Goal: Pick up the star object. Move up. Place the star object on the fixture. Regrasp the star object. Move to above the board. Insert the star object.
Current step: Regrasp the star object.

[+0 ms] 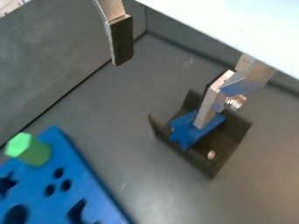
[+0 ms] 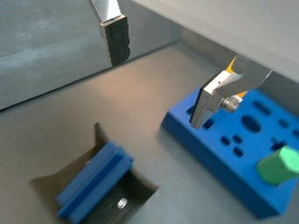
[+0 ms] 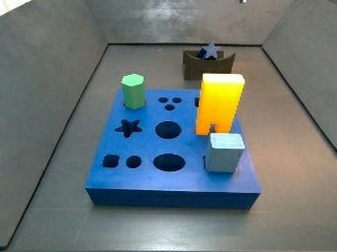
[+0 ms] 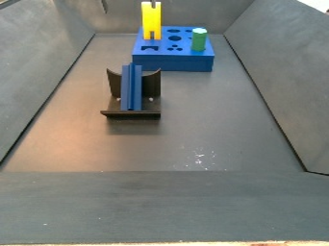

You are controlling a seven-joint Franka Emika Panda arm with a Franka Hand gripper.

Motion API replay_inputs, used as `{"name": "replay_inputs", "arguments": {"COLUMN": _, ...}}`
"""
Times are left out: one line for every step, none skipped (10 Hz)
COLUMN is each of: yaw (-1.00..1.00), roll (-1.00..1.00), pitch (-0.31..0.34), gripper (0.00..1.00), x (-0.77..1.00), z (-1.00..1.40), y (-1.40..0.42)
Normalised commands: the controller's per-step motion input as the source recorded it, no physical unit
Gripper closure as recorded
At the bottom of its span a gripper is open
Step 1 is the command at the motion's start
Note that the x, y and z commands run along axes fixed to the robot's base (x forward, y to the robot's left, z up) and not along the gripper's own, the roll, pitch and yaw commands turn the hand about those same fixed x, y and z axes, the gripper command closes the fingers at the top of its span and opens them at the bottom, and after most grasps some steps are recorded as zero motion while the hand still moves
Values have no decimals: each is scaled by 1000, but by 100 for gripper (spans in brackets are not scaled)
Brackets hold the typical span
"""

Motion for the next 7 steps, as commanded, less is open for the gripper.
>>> {"name": "replay_inputs", "arguments": {"yaw": 24, "roll": 1000, "pitch": -9, "gripper": 0, "x": -45, "z": 7, "y": -23}}
{"name": "replay_inputs", "arguments": {"yaw": 24, "roll": 1000, "pitch": -16, "gripper": 0, "x": -39, "z": 1, "y": -23}}
{"name": "replay_inputs", "arguments": {"yaw": 26, "roll": 1000, "pitch": -24, "gripper": 0, "x": -30, "z": 1, "y": -19}}
{"name": "replay_inputs", "arguments": {"yaw": 27, "roll": 1000, "pitch": -28, "gripper": 0, "x": -27, "z": 3, "y": -17}}
{"name": "replay_inputs", "arguments": {"yaw": 28, "roll": 1000, "pitch": -31, "gripper": 0, "x": -29, "z": 1, "y": -16}}
{"name": "replay_inputs", "arguments": {"yaw": 28, "roll": 1000, "pitch": -29, "gripper": 0, "x": -26, "z": 6, "y": -15}}
{"name": "replay_inputs", "arguments": {"yaw": 29, "roll": 1000, "pitch": -27, "gripper": 0, "x": -19, "z": 10, "y": -17}}
